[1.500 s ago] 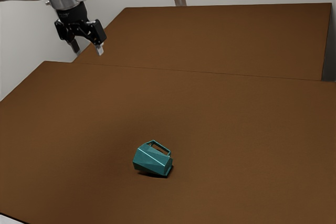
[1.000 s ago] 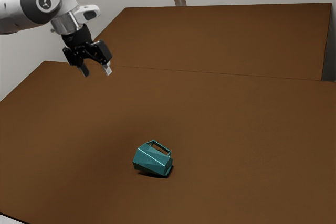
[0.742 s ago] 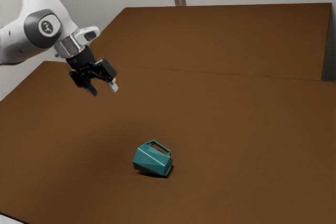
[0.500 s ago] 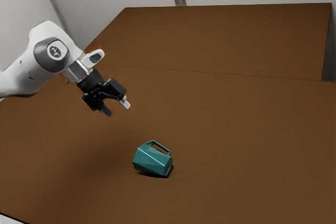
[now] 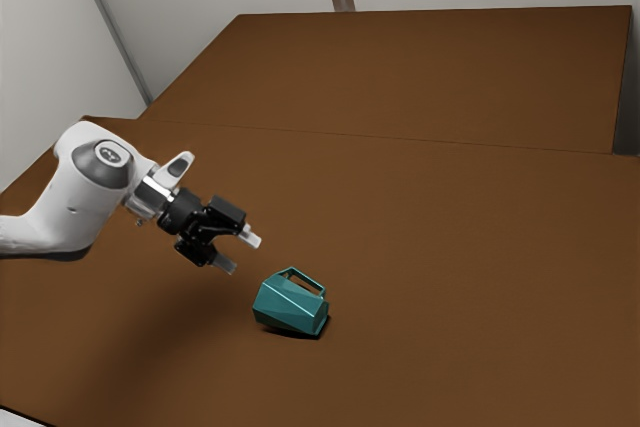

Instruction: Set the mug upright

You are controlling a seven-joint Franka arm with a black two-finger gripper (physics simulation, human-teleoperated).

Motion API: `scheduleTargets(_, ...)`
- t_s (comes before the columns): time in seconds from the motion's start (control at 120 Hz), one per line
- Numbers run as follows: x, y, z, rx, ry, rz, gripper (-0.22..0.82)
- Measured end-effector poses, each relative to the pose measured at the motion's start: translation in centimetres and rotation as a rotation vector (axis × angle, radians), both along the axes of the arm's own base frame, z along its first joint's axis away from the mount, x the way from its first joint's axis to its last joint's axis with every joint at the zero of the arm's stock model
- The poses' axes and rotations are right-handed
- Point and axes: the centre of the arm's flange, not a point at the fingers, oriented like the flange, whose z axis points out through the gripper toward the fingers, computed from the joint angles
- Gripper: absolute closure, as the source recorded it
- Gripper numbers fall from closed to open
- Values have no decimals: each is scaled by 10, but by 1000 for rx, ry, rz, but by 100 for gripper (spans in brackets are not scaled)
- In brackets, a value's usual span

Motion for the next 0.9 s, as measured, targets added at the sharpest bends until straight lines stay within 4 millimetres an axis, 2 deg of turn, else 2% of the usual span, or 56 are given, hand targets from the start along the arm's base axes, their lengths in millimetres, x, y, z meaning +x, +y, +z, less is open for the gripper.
scheduleTargets(0.217,-12,-1,-24,-67,-40,17,2)
scheduleTargets(0.408,-12,-1,-42,-91,-77,12,2)
scheduleTargets(0.667,-18,-5,-59,-95,-112,-29,2)
scheduleTargets(0.9,-20,-12,-61,-88,-149,-79,2)
